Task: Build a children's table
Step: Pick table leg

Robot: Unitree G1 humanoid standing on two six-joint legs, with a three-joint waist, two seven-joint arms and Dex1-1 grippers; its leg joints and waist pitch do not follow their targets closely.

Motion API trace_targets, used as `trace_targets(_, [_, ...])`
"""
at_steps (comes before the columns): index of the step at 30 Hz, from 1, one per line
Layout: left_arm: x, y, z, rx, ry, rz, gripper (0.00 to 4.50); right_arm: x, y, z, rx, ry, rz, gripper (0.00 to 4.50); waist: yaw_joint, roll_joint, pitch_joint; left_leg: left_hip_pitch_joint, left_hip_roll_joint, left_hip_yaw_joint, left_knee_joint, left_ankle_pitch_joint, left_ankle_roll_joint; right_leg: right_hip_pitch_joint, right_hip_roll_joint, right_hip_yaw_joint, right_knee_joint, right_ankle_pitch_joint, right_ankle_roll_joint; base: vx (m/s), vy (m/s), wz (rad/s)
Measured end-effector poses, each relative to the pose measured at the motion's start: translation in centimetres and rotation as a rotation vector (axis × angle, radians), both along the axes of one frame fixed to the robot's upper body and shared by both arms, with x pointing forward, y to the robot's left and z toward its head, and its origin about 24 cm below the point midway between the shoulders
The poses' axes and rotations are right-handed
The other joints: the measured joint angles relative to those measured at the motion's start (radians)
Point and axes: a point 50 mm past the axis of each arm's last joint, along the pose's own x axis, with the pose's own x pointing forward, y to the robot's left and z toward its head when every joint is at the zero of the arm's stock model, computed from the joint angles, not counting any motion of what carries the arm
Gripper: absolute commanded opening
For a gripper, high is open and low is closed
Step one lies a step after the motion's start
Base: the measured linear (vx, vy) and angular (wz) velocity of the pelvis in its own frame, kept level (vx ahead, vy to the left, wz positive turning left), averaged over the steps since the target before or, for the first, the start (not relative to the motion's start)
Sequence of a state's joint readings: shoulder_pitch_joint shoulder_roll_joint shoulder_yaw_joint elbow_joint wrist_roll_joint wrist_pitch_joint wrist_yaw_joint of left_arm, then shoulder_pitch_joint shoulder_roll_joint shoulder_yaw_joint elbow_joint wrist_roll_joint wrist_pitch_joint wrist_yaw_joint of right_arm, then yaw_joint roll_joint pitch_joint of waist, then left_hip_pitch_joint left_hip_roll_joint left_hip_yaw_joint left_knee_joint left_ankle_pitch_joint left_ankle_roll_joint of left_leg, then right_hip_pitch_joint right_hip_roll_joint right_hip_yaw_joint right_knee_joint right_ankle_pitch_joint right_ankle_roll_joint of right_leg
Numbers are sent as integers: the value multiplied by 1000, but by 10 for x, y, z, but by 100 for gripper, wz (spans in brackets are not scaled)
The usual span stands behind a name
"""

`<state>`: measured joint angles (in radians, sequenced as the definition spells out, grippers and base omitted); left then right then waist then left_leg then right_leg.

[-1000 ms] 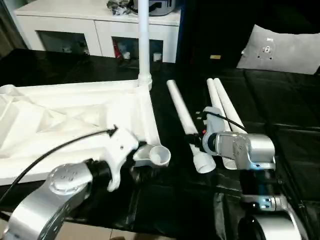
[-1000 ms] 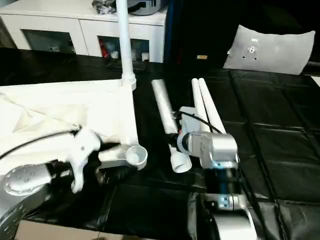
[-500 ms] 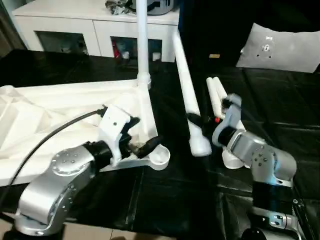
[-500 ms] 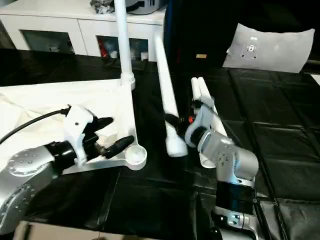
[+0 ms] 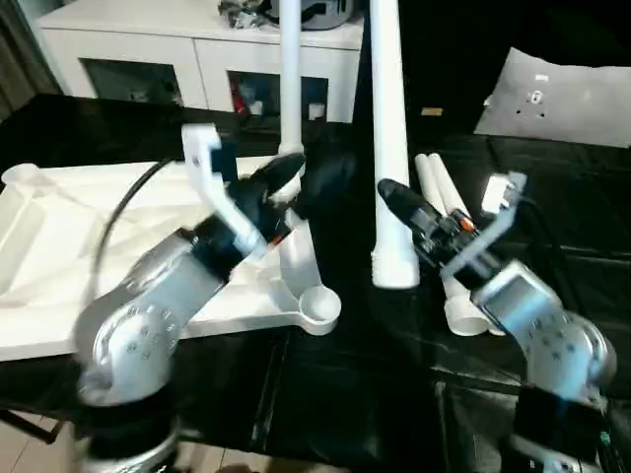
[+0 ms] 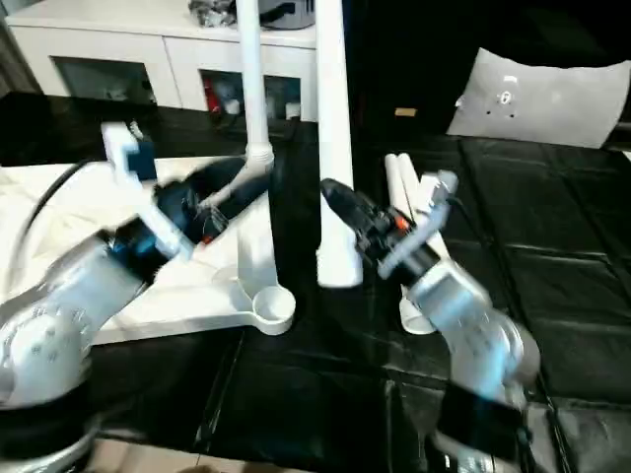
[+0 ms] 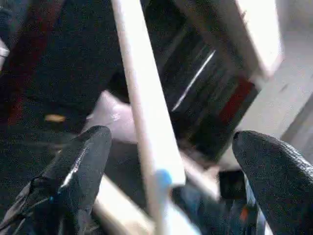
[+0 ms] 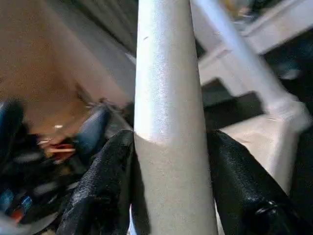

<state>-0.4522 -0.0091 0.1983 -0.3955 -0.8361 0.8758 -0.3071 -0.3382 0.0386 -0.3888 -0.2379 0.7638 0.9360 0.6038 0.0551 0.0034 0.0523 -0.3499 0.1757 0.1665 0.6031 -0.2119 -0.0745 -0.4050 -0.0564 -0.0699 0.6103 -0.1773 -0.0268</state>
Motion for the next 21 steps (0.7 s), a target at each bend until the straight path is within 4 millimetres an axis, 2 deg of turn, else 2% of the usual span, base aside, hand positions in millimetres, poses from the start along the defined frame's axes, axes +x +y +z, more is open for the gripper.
trace_targets(4, [4,-13,3,-64,37,-39,450,-9,8,6,6,-55,67,184,4,0,0,0,0,-1,0,0,0,0,0,-1,-1,0,1,0,0,0])
trace_targets(12, [9,-13,-2,-41,91,-12,450,-17,20,4,-97,-86,144,184,5,0,0,-4,0,-2,-1,0,1,0,0,-2,-8,2,5,0,0,0])
trace_targets(14, [10,-11,-1,-33,91,-3,450,-16,25,5,-132,-112,135,184,5,1,0,-6,0,-2,-1,-1,2,0,0,-2,-10,3,6,0,0,0])
trace_targets(17, [11,-10,0,-37,94,23,415,-13,33,6,-234,-183,84,184,5,1,0,-7,0,-2,-1,-2,3,0,0,-2,-12,4,7,0,0,0])
trace_targets(21, [13,-9,-1,-20,95,59,407,-10,41,7,-320,-262,23,184,5,1,0,-9,0,-2,-1,-3,5,0,0,-2,-14,4,7,0,0,0])
